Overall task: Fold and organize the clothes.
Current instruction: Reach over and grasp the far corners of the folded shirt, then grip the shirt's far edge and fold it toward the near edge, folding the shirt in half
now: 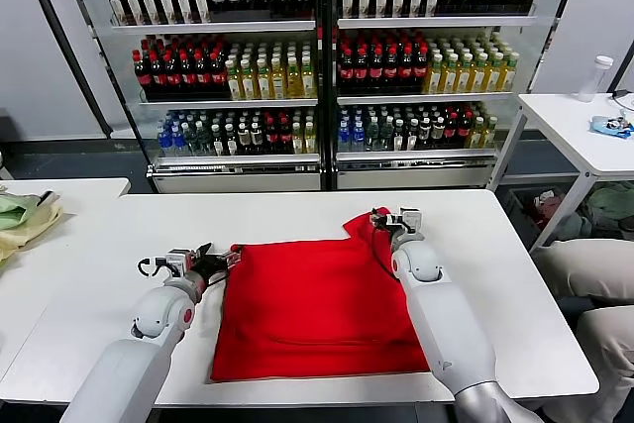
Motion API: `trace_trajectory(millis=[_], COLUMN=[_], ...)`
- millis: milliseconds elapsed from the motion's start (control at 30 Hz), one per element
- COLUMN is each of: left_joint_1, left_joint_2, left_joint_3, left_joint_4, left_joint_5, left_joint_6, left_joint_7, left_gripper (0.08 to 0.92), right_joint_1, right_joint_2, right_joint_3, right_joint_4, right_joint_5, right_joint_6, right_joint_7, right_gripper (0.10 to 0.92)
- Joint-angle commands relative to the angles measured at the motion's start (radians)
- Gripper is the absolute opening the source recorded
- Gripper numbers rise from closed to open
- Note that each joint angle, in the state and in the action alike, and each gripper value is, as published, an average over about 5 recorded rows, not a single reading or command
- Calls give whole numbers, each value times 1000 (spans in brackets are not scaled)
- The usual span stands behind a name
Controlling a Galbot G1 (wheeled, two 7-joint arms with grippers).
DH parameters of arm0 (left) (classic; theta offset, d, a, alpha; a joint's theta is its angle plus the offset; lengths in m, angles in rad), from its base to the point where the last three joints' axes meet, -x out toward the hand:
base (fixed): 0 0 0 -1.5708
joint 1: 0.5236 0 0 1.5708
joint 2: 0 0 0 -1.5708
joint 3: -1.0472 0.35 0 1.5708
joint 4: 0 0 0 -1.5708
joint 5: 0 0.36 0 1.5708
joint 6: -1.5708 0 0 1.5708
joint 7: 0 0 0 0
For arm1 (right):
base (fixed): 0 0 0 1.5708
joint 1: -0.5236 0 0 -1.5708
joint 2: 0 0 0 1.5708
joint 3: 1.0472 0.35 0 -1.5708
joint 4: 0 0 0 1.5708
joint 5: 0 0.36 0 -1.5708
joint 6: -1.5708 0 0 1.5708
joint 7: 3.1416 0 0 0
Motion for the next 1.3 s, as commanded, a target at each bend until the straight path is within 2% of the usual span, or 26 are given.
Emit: trace_trajectory(millis=[33,433,533,667,800,900,1100,1167,1300], left_joint_1=[9,26,31,66,158,225,194,178,170], left_joint_2=[-3,-36,-25,27,87,106,79,73,76], left_joint_3=[5,3,-9,-39,-76,-98,-84,-80,-77], left_joint_4=[2,-19,-60,-177,-320,-377,-295,-269,-261], left_joint_5=[12,23,2,-86,-128,-133,-126,-125,-124], left_joint_6=[13,10,10,27,41,36,-19,-30,-33], left_joint_7=[26,21,9,-29,-47,-39,-30,-28,-25], left_gripper=[697,351,264,152,91,86,86,86,86], right_joint_1=[32,17,-15,-107,-215,-276,-255,-220,-117], right_joint_2=[21,3,-30,-111,-188,-223,-203,-187,-142], right_joint_3=[-4,0,-5,-18,-7,13,26,17,-7], right_joint_4=[-48,-11,100,364,599,672,586,524,341], right_joint_5=[0,3,43,171,244,249,179,161,126], right_joint_6=[-8,40,31,-60,-131,-151,-146,-149,-153], right_joint_7=[6,-33,-20,43,86,88,63,60,59], right_gripper=[612,266,180,109,106,106,126,163,292])
